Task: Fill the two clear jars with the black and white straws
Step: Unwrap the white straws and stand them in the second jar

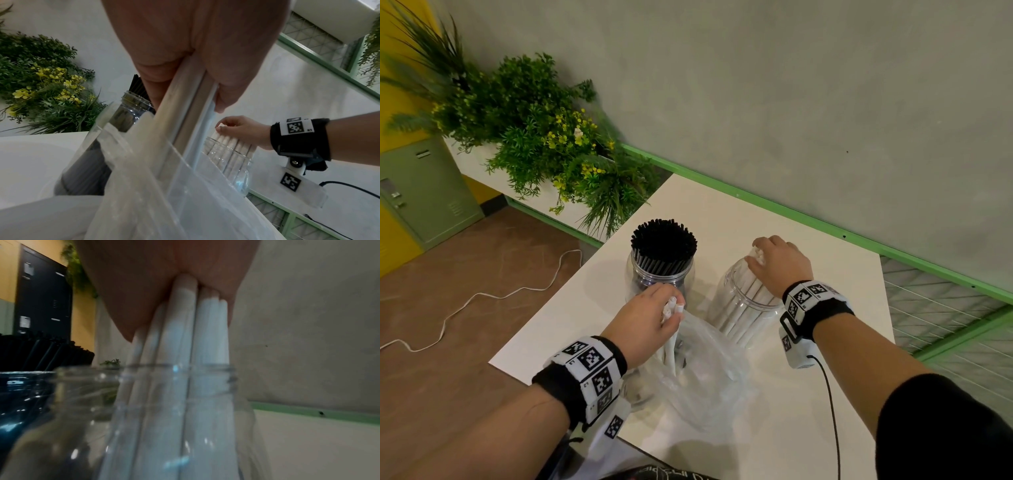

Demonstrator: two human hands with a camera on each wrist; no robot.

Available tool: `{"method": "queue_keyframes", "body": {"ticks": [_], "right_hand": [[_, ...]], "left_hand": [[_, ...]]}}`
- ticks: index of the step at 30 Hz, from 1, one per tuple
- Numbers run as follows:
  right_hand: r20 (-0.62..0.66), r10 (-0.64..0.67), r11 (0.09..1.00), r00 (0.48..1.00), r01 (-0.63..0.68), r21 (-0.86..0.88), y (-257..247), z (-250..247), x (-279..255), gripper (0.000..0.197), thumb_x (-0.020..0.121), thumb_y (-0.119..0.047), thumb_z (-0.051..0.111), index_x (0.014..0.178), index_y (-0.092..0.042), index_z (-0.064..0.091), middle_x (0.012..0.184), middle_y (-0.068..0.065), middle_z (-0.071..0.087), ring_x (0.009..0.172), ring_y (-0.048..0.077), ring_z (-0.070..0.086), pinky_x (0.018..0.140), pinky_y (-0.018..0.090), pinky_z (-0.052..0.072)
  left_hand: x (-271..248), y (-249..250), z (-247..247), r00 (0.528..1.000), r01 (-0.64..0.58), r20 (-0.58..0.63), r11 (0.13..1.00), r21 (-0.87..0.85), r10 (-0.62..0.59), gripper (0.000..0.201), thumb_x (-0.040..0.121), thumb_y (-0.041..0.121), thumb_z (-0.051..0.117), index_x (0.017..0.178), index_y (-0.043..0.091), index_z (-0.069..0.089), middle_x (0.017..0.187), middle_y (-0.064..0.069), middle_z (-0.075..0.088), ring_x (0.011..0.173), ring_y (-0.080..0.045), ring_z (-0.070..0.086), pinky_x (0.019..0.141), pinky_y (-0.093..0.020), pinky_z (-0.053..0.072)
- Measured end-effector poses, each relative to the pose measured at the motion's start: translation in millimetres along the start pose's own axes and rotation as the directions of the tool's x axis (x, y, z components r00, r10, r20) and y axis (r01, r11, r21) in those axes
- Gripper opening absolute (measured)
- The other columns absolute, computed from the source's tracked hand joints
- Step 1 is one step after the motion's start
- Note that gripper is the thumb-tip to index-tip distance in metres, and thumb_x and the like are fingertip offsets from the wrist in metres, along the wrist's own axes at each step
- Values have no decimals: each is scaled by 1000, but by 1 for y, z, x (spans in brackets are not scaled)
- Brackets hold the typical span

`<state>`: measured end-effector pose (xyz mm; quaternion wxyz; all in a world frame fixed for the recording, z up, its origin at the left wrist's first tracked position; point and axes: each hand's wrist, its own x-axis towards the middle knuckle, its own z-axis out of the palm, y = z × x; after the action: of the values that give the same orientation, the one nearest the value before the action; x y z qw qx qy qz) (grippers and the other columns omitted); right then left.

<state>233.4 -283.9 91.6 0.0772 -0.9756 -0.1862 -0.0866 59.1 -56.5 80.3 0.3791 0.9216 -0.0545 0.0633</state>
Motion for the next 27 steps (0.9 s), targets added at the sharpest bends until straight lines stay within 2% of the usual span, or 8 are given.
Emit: {"method": "queue_keyframes", "body": {"ticks": [4,9,14,16,18,21,24,27], "right_hand": [[-237,75,969,969,-15,246,2,0,-1,33,93,-39,54,119,-20,60,116,1,58,106,26,48,81,36,45],[32,110,990,993,-112,84,7,2,5,37,97,-44,43,122,-21,57,119,6,57,108,32,51,86,38,45],[108,107,991,988,-115,74,9,-1,5,49,97,-51,39,138,-25,43,136,5,47,120,32,46,95,43,42],[47,81,997,996,-82,17,6,-3,0,55,95,-53,41,143,-27,34,144,3,38,131,29,34,104,46,33],[-95,20,997,995,-13,69,-2,-10,-8,57,94,-52,45,144,-26,34,146,2,35,135,27,27,109,46,26],[-252,-106,947,962,175,270,-25,-22,-30,56,92,-51,45,140,-22,40,140,3,41,129,22,31,107,41,29],[-68,-221,812,973,223,539,-54,-20,-66,61,88,-56,52,139,-26,39,138,0,39,128,15,35,107,35,33],[192,-322,682,927,87,727,-82,-5,-98,82,77,-51,72,144,-26,32,136,-5,37,120,7,42,96,18,40]], "left_hand": [[1,-2,0,1000,-8,-5,1000,-7,8,6,94,25,52,100,23,53,95,18,48,85,-1,50,73,-25,42],[1,-2,1,1000,-8,-9,1000,-2,8,7,94,24,53,100,21,54,97,14,51,85,-1,49,72,-24,41],[3,-5,-1,1000,-2,-13,1000,-11,1,8,91,23,58,98,24,54,95,15,53,86,3,49,71,-22,39],[3,-8,-3,999,13,-35,999,-42,-14,11,89,23,61,98,25,55,97,12,57,87,-1,53,75,-25,44],[1,-11,-6,997,47,-58,995,-84,-52,20,86,27,66,102,30,54,101,12,58,89,-2,56,77,-24,47],[-5,-15,-13,997,76,-14,989,-128,-78,48,77,39,75,115,38,46,111,23,52,102,7,52,82,-11,42],[-15,-24,-22,995,98,35,983,-156,-94,70,68,39,83,125,38,41,118,23,49,109,9,48,86,-5,38],[-24,-32,-25,992,123,54,976,-179,-115,69,70,32,82,128,35,44,118,19,55,108,8,51,86,-3,38]]}}
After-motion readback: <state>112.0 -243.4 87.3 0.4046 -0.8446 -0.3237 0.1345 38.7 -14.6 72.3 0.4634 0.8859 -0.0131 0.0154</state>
